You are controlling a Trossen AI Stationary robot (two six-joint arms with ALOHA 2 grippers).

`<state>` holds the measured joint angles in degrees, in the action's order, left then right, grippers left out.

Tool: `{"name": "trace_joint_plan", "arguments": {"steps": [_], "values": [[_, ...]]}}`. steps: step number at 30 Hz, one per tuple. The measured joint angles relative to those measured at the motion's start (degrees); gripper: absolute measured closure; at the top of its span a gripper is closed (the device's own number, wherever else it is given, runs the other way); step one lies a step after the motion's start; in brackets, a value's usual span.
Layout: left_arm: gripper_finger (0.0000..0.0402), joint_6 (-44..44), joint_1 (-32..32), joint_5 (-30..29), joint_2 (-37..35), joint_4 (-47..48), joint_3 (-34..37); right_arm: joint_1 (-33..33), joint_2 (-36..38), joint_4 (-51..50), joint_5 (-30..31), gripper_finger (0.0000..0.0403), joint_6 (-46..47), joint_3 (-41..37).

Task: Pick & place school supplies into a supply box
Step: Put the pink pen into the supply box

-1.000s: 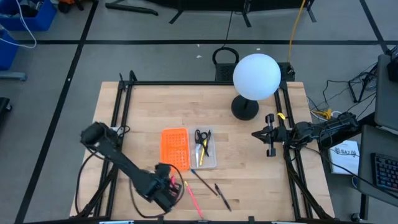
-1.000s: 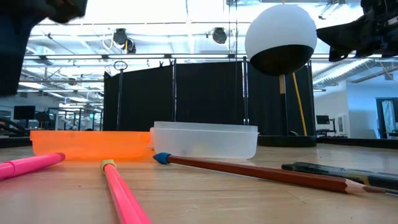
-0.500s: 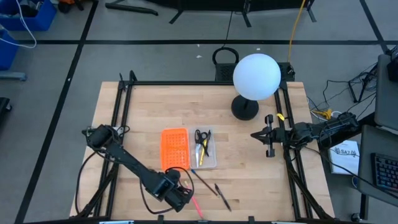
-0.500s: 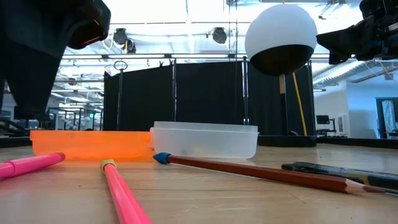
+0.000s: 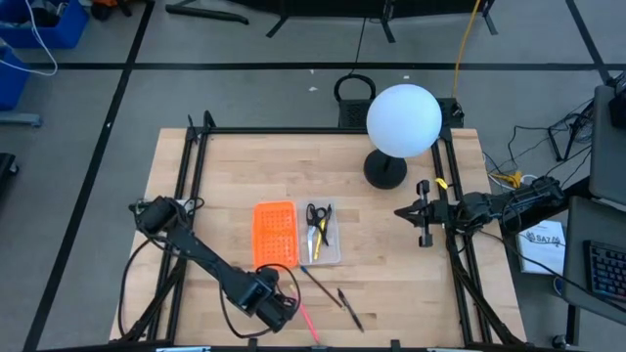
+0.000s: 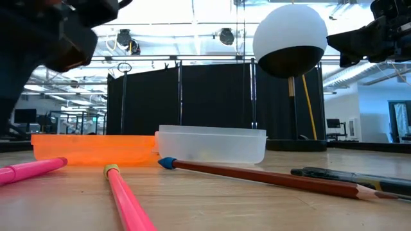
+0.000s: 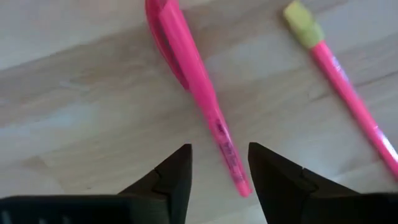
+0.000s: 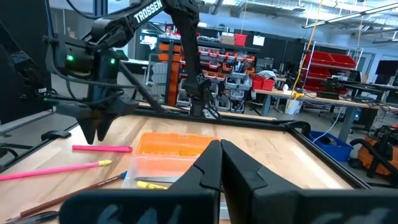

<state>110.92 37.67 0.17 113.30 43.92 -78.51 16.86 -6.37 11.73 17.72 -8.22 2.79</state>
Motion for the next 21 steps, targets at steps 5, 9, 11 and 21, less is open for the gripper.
{"name": "trace_joint_plan", "arguments": {"steps": [5, 9, 11, 21], "values": [[0.0245, 0.60, -0.07, -0.18, 0.00, -6.01, 3.11, 0.00, 0.00, 0.06, 0.04, 0.0403, -0.45, 0.00], [0.0245, 1.12, -0.45, -0.19, -0.22, -7.57, 4.85, 0.00, 0.00, 0.48, 0.07, 0.0403, -1.19, 0.00], [0.0245, 0.62, -0.56, -0.16, -0.34, -7.67, 5.40, 0.00, 0.00, 0.54, 0.08, 0.0403, -1.55, 0.00], [0.0362, 0.13, -0.65, 0.30, -0.37, -7.29, 7.94, 0.00, 0.00, 1.92, 0.15, 0.0403, -2.45, 0.00]]}}
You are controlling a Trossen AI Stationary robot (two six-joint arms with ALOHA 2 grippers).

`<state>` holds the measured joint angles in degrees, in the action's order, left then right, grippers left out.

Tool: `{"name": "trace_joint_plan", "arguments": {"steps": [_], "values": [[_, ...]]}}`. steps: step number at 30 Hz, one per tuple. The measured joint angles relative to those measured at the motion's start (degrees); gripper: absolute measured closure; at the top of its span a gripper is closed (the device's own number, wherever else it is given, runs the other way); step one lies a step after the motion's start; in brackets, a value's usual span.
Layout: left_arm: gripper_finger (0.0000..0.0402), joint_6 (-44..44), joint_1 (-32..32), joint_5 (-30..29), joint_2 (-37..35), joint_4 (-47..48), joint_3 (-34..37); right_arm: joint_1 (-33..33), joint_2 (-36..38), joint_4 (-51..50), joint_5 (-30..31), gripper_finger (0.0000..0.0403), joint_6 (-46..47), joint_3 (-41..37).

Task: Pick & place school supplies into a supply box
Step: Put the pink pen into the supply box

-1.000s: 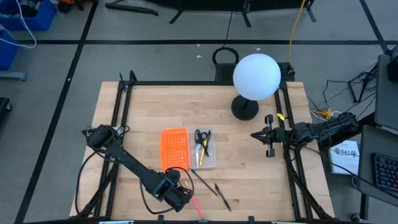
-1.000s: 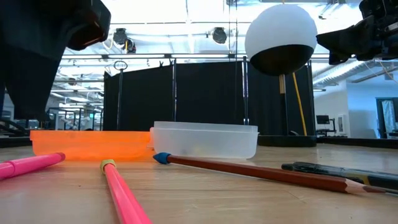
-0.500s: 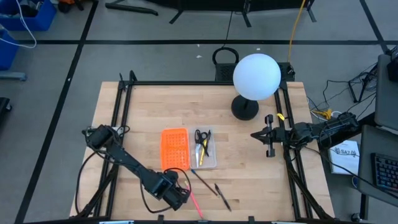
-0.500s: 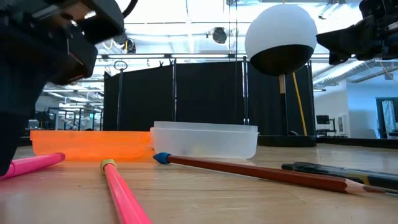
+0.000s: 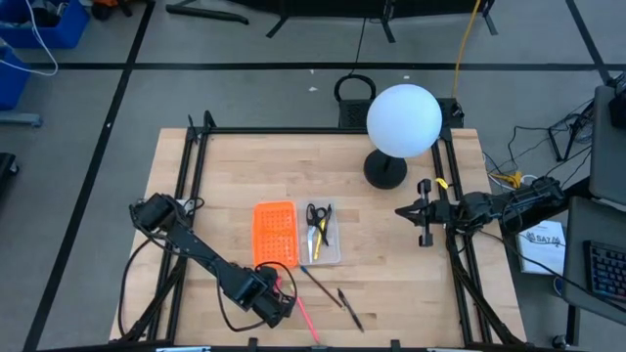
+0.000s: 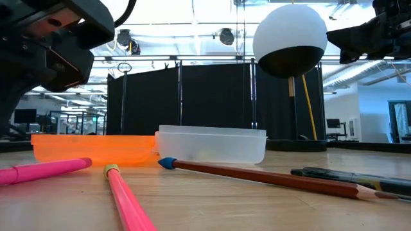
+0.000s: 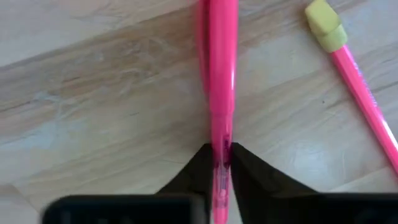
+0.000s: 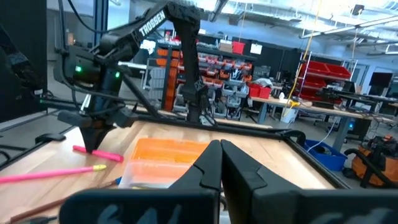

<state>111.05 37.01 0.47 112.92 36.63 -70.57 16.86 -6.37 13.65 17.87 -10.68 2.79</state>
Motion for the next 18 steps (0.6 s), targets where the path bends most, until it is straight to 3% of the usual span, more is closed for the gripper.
{"name": "trace_joint_plan", "arguments": {"steps": [3, 8, 11, 18], "values": [[0.0384, -0.14, -0.02, -0.43, 0.01, -0.70, 0.08, 0.00, 0.00, 0.27, 0.00, 0.0403, -0.09, 0.00], [0.0364, -1.12, 0.15, -1.19, 0.11, -5.24, 0.18, 0.00, -0.02, 0.27, 0.00, 0.0403, -0.70, 0.00], [0.0383, -1.62, 1.39, -5.45, 0.34, -6.31, -1.59, 0.00, 0.00, 0.27, 0.00, 0.0403, -1.14, 0.00], [0.0400, -1.43, 4.06, -11.84, 0.72, 0.72, -8.77, 0.00, -0.02, 0.27, 0.02, 0.0403, -1.84, 0.00]]}}
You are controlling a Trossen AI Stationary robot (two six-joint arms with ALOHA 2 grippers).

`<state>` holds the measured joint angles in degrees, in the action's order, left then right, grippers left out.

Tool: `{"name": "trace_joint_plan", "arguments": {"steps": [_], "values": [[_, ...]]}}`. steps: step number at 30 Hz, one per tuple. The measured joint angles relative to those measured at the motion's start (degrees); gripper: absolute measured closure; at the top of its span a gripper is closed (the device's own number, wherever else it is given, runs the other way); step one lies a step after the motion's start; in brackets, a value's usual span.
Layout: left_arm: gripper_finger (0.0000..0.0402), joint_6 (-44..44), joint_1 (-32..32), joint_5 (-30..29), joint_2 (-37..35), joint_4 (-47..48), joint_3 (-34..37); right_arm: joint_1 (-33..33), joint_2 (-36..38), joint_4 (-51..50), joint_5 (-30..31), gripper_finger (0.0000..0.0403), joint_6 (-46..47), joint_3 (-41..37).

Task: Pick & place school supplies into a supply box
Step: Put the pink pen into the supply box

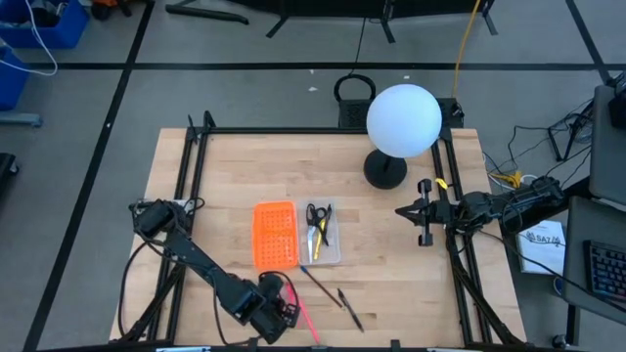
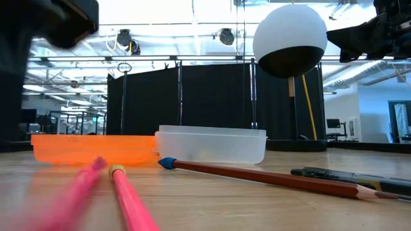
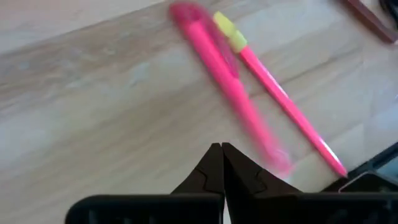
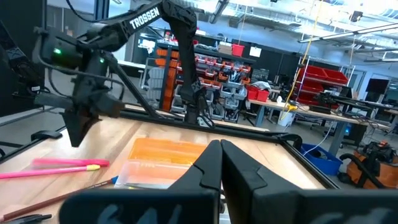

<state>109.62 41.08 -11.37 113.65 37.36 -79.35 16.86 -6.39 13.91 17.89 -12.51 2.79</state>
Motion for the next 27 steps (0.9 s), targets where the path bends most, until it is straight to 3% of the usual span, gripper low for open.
{"name": "trace_joint_plan", "arguments": {"steps": [4, 7, 19, 27], "values": [[0.0400, -0.05, 0.80, -2.30, -0.24, 3.79, -3.66, 0.00, 0.00, 0.11, -0.02, 0.0403, 0.25, 0.00], [0.0398, -6.24, 0.70, -2.50, -0.22, 4.88, -4.27, 0.00, 0.02, 0.43, -0.03, 0.0403, 0.41, 0.00], [0.0343, -68.08, -2.29, -3.76, -0.24, -8.24, -4.44, 0.00, 0.02, 0.41, -0.13, 0.0403, 1.13, 0.00], [0.0263, -91.28, -4.76, 1.11, 0.49, -8.76, -4.51, 0.00, 0.01, 0.16, -0.15, 0.0403, 3.45, 0.01]]}}
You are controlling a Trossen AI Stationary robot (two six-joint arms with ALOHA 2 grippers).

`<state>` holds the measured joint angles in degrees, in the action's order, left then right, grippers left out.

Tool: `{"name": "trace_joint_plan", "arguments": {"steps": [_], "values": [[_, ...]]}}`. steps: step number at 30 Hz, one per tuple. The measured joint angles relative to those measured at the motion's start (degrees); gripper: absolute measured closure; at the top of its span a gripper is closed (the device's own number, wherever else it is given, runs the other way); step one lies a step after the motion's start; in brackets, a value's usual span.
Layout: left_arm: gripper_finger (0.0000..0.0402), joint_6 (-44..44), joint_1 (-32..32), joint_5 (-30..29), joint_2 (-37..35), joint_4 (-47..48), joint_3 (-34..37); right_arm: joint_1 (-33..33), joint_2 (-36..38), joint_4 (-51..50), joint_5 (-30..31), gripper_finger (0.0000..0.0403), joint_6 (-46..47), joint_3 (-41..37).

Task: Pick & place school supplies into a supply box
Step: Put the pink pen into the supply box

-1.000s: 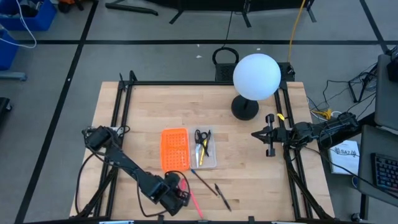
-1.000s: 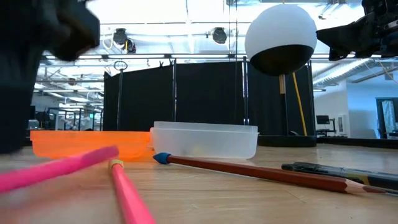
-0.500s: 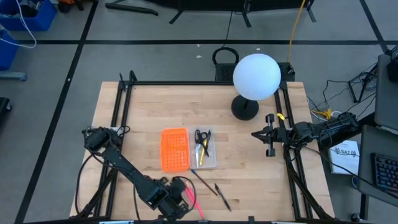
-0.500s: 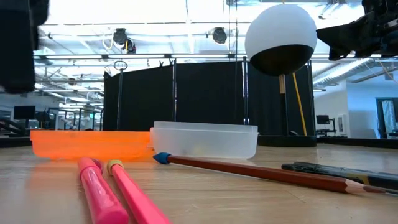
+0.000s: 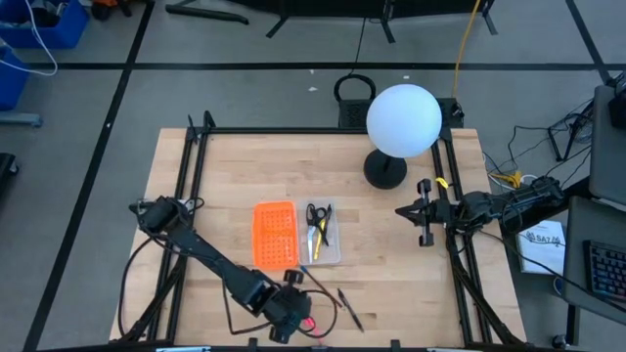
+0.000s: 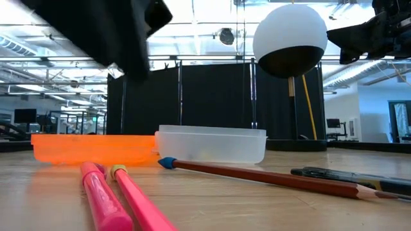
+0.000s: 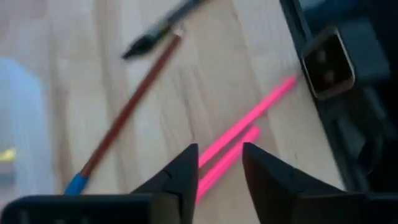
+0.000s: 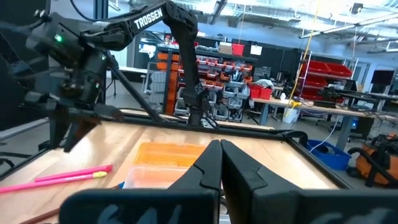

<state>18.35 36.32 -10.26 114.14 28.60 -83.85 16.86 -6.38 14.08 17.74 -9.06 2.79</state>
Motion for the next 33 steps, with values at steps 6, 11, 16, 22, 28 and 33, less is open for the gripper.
{"name": "trace_joint_plan", "arguments": {"steps": [6, 11, 16, 22, 28, 33], "values": [[0.0189, -14.91, 0.28, 3.03, 0.89, 0.60, 0.02, 0.00, -0.64, -1.17, 0.02, 0.0403, 3.68, 0.00], [0.0158, -25.24, 0.59, 1.02, 1.71, 1.09, 0.02, 0.00, -1.24, -2.04, 0.04, 0.0403, 5.41, 0.01], [0.0166, -30.06, -0.54, 3.03, 3.95, -0.66, -0.01, 0.00, -2.16, -2.25, 0.07, 0.0403, 6.38, 0.01], [0.0208, -31.81, -1.19, 5.72, 5.39, -1.28, -0.04, 0.00, -2.88, -2.65, 0.18, 0.0403, 6.49, 0.01], [0.0251, -31.76, -1.31, 4.78, 5.61, 1.38, 0.04, 0.00, -3.63, -2.20, 0.44, 0.0403, 5.35, 0.01], [0.0273, -31.42, -1.26, 4.41, 5.61, 1.60, 0.04, -0.02, -3.79, -2.07, 0.44, 0.0403, 5.33, 0.01]]}}
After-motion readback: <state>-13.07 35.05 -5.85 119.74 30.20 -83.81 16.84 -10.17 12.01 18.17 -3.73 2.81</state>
